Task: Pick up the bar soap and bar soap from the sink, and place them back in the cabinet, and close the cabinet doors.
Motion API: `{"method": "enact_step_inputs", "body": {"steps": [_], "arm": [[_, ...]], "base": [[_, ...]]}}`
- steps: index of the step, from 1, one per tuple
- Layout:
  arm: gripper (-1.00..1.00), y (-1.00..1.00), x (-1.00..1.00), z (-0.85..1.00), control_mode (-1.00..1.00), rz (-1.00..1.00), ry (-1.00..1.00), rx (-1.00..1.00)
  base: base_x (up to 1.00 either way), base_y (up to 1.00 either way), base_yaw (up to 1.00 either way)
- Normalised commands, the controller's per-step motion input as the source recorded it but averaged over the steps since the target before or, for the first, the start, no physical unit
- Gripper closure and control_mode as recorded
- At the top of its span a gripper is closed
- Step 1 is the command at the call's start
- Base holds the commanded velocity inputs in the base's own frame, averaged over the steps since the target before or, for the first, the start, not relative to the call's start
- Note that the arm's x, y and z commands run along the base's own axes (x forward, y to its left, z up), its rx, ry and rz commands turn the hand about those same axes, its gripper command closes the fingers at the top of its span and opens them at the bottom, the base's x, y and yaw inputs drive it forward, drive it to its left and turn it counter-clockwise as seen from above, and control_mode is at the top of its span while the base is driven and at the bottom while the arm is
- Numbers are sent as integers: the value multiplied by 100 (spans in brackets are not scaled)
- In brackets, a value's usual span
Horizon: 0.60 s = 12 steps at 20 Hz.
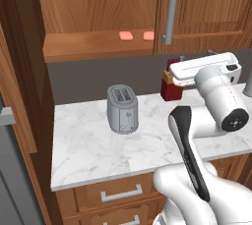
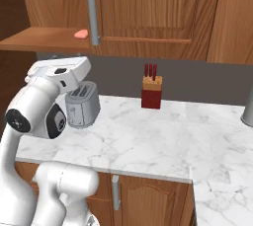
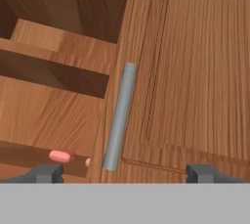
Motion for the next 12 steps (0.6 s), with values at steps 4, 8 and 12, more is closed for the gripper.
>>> {"method": "enact_step_inputs", "body": {"steps": [4,8,12], "arm": [[-100,1,-30,0,-100,0,0,0],[-100,2,-24,0,-100,0,0,0],[-100,1,-21,0,-100,0,0,0]], "base": [[0,0,0],[0,0,0],[0,0,0]]}}
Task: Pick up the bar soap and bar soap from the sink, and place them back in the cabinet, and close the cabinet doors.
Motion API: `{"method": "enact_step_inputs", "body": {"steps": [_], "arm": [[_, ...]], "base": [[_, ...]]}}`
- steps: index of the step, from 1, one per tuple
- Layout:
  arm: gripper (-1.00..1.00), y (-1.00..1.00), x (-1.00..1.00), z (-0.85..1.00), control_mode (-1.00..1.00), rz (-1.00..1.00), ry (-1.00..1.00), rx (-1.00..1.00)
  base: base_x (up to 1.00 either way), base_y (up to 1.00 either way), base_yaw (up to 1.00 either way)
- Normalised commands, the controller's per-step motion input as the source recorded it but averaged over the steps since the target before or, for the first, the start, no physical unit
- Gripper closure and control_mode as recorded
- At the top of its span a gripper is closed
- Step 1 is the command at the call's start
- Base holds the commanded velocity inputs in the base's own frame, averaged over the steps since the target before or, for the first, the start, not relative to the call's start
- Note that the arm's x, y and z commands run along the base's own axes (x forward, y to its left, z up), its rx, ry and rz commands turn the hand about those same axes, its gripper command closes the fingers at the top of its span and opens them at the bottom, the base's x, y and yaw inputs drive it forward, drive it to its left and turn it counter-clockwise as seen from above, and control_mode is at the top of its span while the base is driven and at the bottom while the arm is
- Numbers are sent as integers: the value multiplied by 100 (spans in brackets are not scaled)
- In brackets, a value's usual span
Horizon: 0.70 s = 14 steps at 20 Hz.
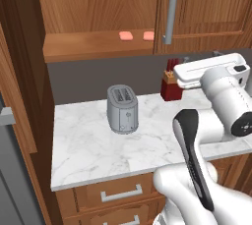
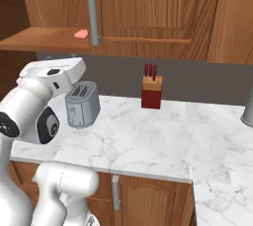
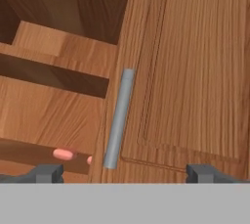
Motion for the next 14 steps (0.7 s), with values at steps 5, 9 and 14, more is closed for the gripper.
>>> {"method": "enact_step_inputs", "body": {"steps": [5,9,14], "arm": [[-100,2,-28,0,-100,0,0,0],[-100,3,-16,0,-100,0,0,0],[-100,10,-18,0,-100,0,0,0]], "base": [[0,0,0],[0,0,0],[0,0,0]]}}
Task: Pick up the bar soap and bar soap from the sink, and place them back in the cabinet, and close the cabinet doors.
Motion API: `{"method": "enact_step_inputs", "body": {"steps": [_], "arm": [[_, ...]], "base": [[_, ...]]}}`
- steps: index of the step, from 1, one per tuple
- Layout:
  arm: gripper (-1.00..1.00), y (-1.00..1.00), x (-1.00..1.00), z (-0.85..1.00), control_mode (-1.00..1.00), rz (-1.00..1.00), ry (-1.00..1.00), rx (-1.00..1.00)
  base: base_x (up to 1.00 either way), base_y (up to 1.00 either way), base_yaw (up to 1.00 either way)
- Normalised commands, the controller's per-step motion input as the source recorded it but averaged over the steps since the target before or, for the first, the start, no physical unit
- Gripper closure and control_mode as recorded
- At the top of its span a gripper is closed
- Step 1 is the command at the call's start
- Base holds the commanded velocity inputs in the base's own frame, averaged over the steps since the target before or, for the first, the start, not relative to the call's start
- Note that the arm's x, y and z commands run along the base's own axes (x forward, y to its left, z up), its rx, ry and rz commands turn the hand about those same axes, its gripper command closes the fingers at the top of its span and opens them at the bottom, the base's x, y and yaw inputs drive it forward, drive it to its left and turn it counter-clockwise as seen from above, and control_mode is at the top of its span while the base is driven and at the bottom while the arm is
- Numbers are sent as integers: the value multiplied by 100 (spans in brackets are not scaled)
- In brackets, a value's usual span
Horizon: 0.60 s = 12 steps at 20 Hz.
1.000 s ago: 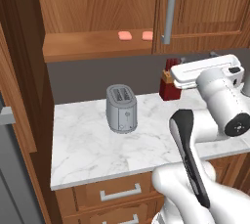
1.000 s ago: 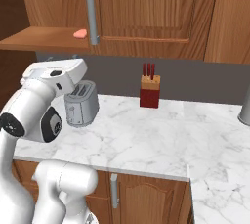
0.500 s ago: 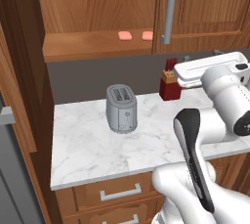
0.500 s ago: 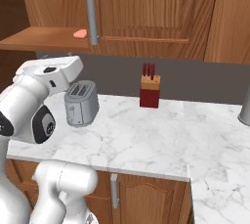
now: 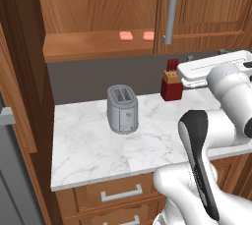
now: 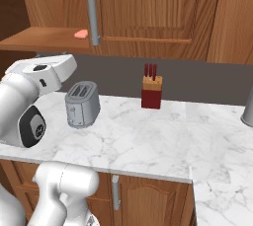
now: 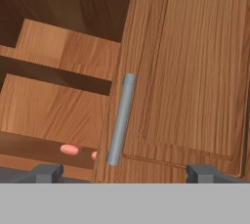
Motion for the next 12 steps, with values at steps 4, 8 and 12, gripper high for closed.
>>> {"method": "enact_step_inputs", "body": {"steps": [4,8,12], "arm": [[-100,13,-8,0,-100,0,0,0],[-100,16,-17,0,-100,0,1,0],[-100,4,-3,0,-100,0,1,0]], "base": [[0,0,0],[0,0,0],[0,0,0]]}}
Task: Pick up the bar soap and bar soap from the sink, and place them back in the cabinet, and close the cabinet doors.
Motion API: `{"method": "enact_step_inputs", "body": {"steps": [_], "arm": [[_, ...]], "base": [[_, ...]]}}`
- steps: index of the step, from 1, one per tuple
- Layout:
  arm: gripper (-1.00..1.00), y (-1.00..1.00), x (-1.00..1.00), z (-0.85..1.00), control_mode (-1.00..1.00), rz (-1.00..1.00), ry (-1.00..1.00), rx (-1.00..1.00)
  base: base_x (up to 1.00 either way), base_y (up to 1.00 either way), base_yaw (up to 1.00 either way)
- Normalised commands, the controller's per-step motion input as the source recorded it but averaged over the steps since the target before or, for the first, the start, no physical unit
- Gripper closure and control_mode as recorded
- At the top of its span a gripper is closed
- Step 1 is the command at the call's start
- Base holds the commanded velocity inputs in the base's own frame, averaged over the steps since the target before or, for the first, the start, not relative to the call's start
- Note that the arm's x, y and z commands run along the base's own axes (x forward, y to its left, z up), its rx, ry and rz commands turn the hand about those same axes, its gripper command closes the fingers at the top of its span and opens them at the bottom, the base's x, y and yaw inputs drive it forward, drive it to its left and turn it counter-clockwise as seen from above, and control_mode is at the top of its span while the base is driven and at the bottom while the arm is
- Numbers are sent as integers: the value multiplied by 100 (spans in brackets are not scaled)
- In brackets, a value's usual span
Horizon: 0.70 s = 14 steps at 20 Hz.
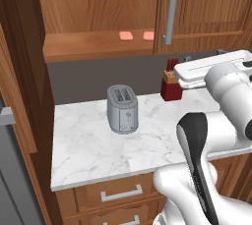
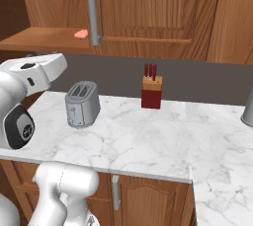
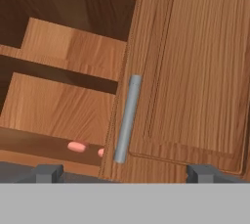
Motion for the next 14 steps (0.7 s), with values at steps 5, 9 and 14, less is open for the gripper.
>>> {"method": "enact_step_inputs", "body": {"steps": [5,9,14], "arm": [[-100,5,-14,0,-100,0,-4,-2],[-100,2,-23,0,-100,0,-16,-1],[-100,0,-15,0,-100,0,-10,0]], "base": [[0,0,0],[0,0,0],[0,0,0]]}}
